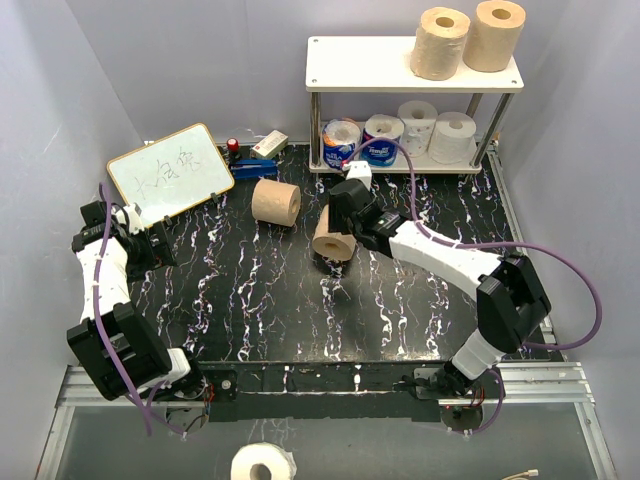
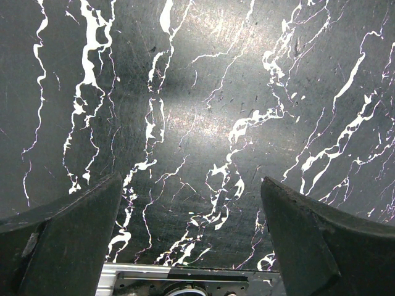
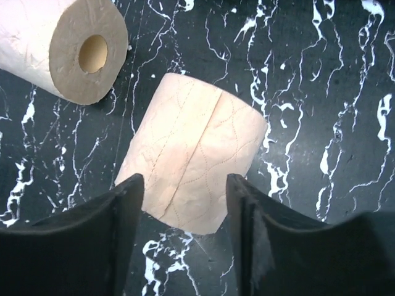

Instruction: Place and organize the paper towels onto the shelf

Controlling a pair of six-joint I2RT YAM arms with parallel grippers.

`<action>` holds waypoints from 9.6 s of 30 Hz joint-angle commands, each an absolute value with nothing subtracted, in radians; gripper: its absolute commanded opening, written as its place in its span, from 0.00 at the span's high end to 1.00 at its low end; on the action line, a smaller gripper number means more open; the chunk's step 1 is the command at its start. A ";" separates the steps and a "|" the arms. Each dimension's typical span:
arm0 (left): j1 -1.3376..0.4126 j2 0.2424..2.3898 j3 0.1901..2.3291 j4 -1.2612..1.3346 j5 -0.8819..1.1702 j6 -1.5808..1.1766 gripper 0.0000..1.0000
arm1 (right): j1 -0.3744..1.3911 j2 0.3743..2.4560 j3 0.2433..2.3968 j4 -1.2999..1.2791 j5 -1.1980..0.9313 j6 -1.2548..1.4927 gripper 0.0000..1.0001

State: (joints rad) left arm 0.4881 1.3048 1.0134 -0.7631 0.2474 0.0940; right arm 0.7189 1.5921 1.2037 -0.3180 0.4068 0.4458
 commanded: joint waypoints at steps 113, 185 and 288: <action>0.492 1.286 1.011 -0.773 0.268 0.108 0.07 | 0.756 1.425 1.393 -0.391 0.403 0.741 1.00; 0.492 1.319 1.010 -0.769 0.238 0.101 0.07 | 0.607 1.015 0.995 -0.433 0.408 1.859 1.00; 0.493 1.324 1.015 -0.779 0.269 0.104 0.07 | 0.288 1.860 2.407 -0.752 0.159 2.141 1.00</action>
